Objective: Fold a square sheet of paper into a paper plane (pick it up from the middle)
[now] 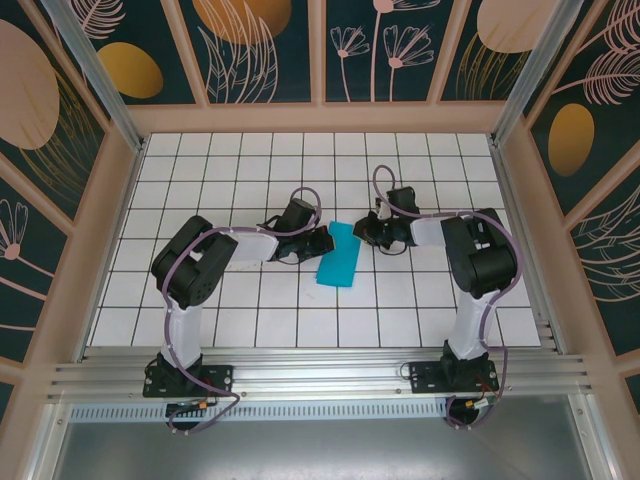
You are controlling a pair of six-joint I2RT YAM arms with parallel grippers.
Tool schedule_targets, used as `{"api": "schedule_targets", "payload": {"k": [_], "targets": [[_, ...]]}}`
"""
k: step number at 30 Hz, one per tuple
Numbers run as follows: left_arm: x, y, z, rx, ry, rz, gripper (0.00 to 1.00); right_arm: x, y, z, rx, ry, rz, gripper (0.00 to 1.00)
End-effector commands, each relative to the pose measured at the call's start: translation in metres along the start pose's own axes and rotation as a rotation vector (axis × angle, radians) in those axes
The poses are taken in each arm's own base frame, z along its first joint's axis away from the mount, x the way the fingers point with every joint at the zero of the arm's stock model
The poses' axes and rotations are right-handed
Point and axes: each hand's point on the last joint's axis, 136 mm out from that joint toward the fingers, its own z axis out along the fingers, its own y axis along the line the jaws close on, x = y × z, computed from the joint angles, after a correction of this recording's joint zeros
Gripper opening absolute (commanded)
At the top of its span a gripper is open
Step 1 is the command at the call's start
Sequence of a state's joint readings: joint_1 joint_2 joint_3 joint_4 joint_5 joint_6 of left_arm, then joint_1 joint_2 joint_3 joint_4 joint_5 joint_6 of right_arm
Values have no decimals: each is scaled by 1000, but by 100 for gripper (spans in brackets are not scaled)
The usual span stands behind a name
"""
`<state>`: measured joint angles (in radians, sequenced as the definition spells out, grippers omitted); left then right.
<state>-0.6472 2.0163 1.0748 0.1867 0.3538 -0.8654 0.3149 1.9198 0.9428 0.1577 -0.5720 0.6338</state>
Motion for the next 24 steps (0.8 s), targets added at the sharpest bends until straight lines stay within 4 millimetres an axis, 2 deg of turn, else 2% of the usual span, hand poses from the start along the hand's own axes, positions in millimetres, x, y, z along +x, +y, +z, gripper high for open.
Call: {"api": "schedule_targets", "payload": {"k": [1,5,8,12,17,20,22,24], "targets": [[31,60,12,-194,75,-40,0,0,-17,1,69,1,14,13],[31,60,11,-195,76,-40,0,-19,11,-12,6,-31,-22,14],[31,59,11,-192,76,-39,0,-31,17,-19,-6,-55,-30,14],[31,59,12,-191,74,-39,0,-30,4,-9,7,-46,-6,14],[31,59,11,-192,73,-39,0,-19,-27,6,74,-20,44,14],[31,59,11,-189,72,-39,0,-14,-41,8,130,-12,67,14],[31,60,11,-191,73,-39,0,-16,-38,5,129,-19,62,14],[31,60,10,-192,71,-38,0,-21,-27,0,109,-28,46,14]]}}
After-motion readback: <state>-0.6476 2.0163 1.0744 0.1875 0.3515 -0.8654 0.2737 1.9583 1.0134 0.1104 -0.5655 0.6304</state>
